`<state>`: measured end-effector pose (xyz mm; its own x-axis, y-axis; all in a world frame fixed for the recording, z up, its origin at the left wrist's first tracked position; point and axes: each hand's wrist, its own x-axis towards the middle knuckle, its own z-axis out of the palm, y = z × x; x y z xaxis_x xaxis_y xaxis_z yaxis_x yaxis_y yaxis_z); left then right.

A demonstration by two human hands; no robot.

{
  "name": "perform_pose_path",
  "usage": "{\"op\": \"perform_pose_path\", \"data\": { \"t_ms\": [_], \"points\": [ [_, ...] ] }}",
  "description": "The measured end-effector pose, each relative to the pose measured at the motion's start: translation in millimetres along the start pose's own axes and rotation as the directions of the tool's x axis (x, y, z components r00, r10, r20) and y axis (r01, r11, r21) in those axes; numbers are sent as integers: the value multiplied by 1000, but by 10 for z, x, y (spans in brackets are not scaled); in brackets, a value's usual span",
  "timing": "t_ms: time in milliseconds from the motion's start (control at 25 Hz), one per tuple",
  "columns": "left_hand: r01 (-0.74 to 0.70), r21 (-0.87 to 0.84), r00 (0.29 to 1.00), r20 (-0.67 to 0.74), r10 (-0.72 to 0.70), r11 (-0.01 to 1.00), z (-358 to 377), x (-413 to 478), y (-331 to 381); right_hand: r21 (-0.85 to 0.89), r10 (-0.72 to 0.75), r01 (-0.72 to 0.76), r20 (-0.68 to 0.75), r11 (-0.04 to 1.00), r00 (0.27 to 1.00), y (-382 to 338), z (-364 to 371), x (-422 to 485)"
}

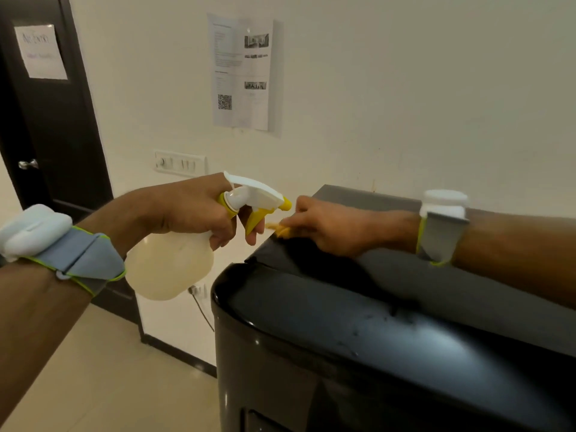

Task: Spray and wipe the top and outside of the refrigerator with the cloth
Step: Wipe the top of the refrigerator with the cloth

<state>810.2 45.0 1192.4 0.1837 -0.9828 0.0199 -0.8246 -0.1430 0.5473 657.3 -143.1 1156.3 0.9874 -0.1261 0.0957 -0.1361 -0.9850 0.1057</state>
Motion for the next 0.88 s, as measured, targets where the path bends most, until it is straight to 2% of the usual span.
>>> {"op": "perform_pose_path", "data": {
  "t_ms": [80,120,160,200,240,280,320,400,440,480,560,600,640,680,720,760,800,880],
  "points": [
    [-22,-24,1000,-23,21,999,-43,37,-46,90,-144,136,86,987,986,-250,77,-40],
    [-45,-38,999,-21,44,998,-73,75,-68,55,-150,146,73,988,986,-193,79,-12],
    [-55,-40,998,-22,54,998,-96,99,-88,-16,-120,121,36,993,992,-13,47,35],
    [-60,-33,998,-13,59,998,-105,104,-98,-50,-30,33,46,998,998,151,6,53],
    [-68,-29,998,-4,68,997,-106,116,-117,-49,121,-119,41,992,992,261,-52,157],
    [-76,-14,997,3,76,997,-115,129,-157,-34,189,-187,60,982,980,260,-50,229],
    [-80,-7,997,6,81,997,-120,154,-200,-18,177,-176,85,984,981,139,-46,271],
    [-80,-5,997,3,80,997,-136,196,-271,100,-19,4,147,995,989,-135,48,236],
    [-91,-14,996,13,91,996,-141,214,-294,89,-57,47,116,995,992,-118,95,227],
    [-113,-26,993,24,114,993,-147,221,-294,-1,-73,74,56,997,996,39,74,248],
    [-152,-44,987,39,154,987,-174,225,-285,-153,197,-188,44,970,979,417,-30,335],
    [-171,-55,983,53,174,984,-189,227,-287,-126,283,-278,29,952,959,477,-18,340],
    [-180,-56,981,59,183,982,-205,232,-296,-91,297,-292,39,952,954,413,11,348],
    [-179,-63,981,63,183,982,-214,246,-317,-38,223,-221,62,975,973,214,16,331],
    [-177,-65,981,65,182,982,-213,267,-334,91,71,-80,96,993,993,20,32,263],
    [-168,-51,983,61,171,985,-217,300,-353,157,-14,-3,112,988,994,-108,50,235],
    [-159,-48,985,55,161,986,-218,323,-365,152,-49,33,106,988,993,-119,42,247],
    [-189,-57,978,77,193,980,-183,370,-373,9,119,-120,62,993,991,234,48,351]
  ]
}}
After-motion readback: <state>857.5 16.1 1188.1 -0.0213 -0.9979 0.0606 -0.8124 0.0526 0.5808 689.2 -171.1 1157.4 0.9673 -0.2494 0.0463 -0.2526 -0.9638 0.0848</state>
